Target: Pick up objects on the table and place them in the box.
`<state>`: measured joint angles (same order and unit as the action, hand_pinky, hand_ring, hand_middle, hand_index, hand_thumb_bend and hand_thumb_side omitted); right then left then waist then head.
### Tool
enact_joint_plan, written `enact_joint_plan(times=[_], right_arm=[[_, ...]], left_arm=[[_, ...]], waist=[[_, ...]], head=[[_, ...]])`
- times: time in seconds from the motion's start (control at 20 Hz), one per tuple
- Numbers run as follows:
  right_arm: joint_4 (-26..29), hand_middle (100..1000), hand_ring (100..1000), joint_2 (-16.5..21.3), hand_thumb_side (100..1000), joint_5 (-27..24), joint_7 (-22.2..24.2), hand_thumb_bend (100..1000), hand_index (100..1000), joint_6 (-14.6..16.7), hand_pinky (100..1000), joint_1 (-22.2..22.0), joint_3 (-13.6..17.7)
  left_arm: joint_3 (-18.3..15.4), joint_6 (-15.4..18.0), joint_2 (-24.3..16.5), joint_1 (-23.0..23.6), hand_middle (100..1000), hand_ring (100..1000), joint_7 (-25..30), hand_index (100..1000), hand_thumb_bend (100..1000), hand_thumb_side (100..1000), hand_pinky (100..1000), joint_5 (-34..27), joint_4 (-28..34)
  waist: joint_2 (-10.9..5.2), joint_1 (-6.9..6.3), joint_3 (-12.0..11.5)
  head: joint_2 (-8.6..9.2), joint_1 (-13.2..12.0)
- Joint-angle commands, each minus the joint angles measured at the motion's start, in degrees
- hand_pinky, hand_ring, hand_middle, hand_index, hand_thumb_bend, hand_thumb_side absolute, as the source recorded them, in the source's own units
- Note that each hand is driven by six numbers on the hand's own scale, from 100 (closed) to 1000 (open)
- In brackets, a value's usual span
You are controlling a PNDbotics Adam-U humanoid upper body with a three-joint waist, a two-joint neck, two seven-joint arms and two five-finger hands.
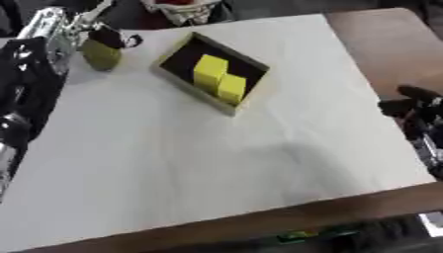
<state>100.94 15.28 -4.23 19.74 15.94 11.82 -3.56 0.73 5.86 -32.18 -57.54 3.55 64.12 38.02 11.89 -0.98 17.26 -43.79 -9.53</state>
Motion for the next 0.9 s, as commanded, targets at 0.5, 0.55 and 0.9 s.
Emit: enact_joint_plan(times=[0.5,0.55,0.9], right_arm=[[0.5,636,816,0.7,470,-0.1,0.0,100,880,0.2,853,0.5,0.4],[0.4,636,816,0.7,470,-0.1,0.0,100,880,0.2,853,0.5,0.4],[0.4,636,816,0.6,470,0.0,0.0,100,881,0.2,853,0.4,0.5]], left_arm=[[-2.7,-6.0,-1.1,0.0,768,705,-8.4,908,382,216,741,1.8,-8.7],[-2.7,-6.0,-1.0,0.1,768,705,-8.2,908,382,216,741,1.8,-9.2],[-2.9,-4.3,-1.1,0.0,503,516,-8.3,709,100,157,629,0.6,-8.5]], waist=[[-0.49,-0.02,0.4],[-0.49,-0.02,0.4],[-0.58,0.06,0.4]], head=[[0.37,0.1],[0.36,0.1],[0.20,0.2]])
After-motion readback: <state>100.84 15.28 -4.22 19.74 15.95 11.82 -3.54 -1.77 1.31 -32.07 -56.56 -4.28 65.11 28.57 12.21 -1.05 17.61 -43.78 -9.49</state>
